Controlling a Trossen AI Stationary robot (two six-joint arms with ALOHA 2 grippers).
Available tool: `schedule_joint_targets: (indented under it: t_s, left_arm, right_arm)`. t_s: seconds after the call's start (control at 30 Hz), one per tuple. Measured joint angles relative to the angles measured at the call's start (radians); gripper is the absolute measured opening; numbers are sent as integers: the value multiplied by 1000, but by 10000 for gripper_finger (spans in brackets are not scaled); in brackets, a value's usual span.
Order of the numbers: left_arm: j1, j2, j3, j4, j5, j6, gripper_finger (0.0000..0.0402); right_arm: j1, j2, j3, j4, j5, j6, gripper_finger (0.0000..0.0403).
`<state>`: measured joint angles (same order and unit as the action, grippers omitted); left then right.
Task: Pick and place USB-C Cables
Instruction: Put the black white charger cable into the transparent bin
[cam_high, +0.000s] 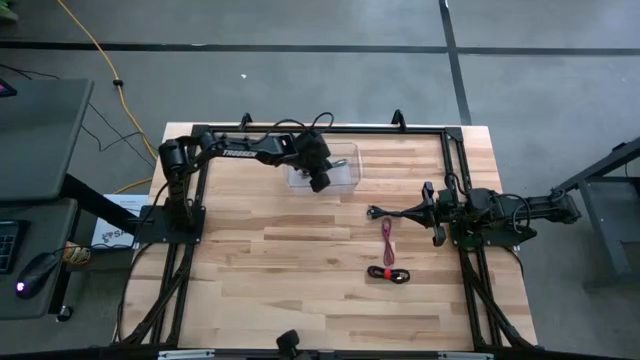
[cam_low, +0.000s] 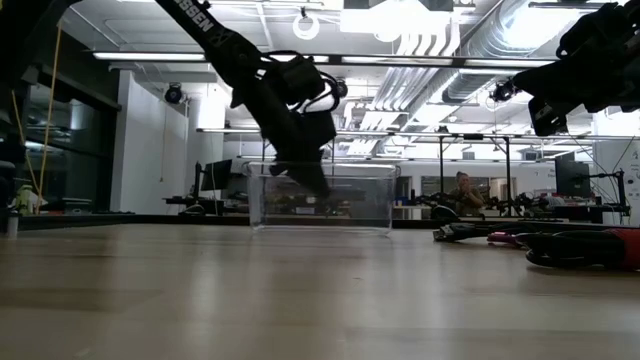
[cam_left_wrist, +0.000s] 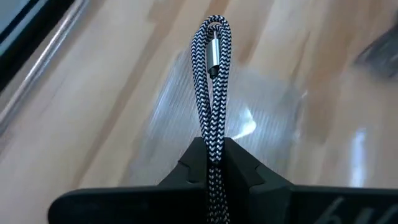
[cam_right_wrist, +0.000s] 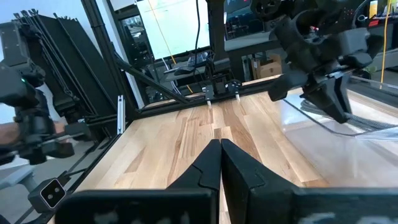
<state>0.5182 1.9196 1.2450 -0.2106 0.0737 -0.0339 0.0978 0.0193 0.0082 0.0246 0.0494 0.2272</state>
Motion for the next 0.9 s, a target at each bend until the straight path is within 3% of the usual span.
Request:
schedule_joint_targets:
  t_s: [0.13,0.3,0.5,0.9]
  left_arm:
    - [-6,0,1,69,53,-50,0]
    - [8,3,1,70,-14,-237,0]
    - [41,2,4,18,-15,-445,0]
    - [45,59,5,-60,-39,-489,0]
  right_arm:
    - [0,0,0,0,0,0,0]
    - [0,0,0,0,0,0,0]
    - [0,0,0,0,0,0,0]
    - [0,0,0,0,0,0,0]
